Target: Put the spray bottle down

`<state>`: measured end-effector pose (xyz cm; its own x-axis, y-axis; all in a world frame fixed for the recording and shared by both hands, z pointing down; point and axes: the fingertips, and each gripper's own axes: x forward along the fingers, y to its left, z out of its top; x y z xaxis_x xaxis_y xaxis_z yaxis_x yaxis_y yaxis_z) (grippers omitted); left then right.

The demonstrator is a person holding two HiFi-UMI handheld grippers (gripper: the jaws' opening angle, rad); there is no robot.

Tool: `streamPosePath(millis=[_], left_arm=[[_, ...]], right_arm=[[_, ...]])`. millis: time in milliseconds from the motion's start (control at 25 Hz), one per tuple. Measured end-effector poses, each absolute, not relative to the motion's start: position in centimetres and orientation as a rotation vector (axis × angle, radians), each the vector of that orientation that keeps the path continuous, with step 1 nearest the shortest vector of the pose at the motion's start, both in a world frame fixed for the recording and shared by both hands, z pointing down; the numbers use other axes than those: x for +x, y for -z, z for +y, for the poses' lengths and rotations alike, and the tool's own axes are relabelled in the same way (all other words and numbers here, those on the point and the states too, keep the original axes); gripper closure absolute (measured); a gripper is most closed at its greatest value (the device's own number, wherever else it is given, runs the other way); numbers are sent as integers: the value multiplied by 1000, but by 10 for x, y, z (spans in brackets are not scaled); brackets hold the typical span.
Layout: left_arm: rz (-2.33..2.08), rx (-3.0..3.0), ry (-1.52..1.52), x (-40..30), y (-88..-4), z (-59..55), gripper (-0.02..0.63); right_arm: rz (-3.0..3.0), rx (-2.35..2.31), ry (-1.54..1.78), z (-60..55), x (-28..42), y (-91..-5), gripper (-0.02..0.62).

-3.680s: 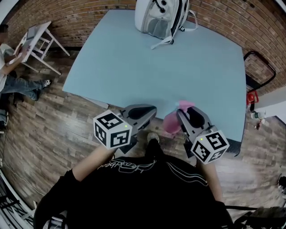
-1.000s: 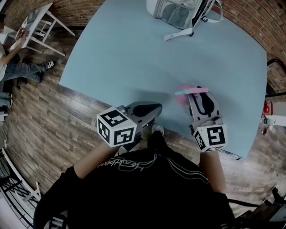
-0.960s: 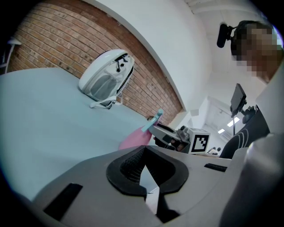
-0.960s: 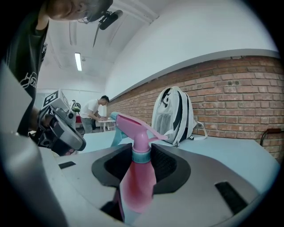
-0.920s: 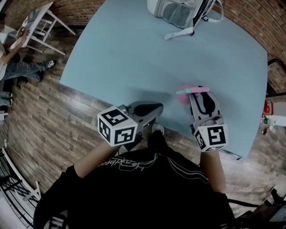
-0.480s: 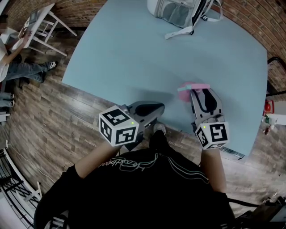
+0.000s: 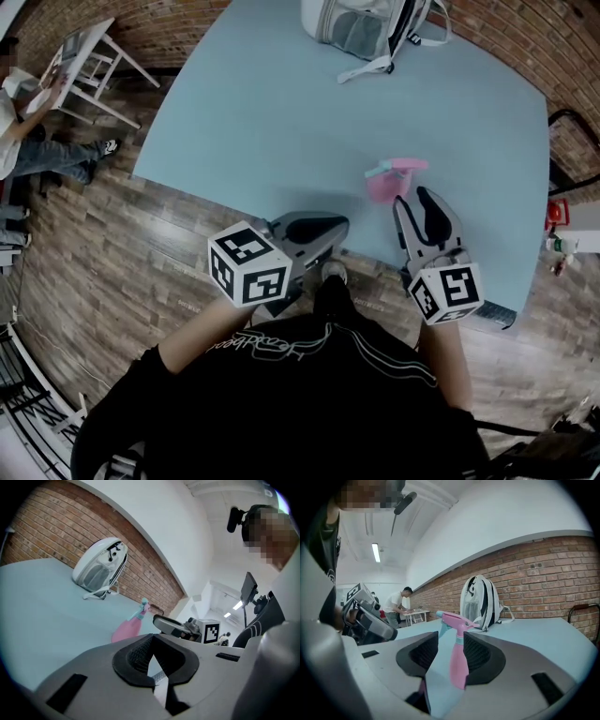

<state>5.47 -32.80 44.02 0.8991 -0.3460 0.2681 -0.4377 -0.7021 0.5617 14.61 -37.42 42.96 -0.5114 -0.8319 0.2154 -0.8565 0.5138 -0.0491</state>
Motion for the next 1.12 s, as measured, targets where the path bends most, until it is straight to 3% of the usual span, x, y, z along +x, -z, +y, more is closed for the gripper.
streamPosePath(millis=[360,520,760,1120], left_arm=[[-517,2550,-120,46,-385,-278,598],[-496,2628,-119,41,-363,-252,598],[-461,2684,-95,35,-341,-218,598],[-464,2774,-141,31,-320,-187,598]], right_arm=[[-2729,1354,-305,-288,112,-378,466],[-2754,1352,-351,-252,106,-363,535],[-2781,1335,-368,-212,97,-341,578],[-2829,1271,-398,-177,87,-324,581]])
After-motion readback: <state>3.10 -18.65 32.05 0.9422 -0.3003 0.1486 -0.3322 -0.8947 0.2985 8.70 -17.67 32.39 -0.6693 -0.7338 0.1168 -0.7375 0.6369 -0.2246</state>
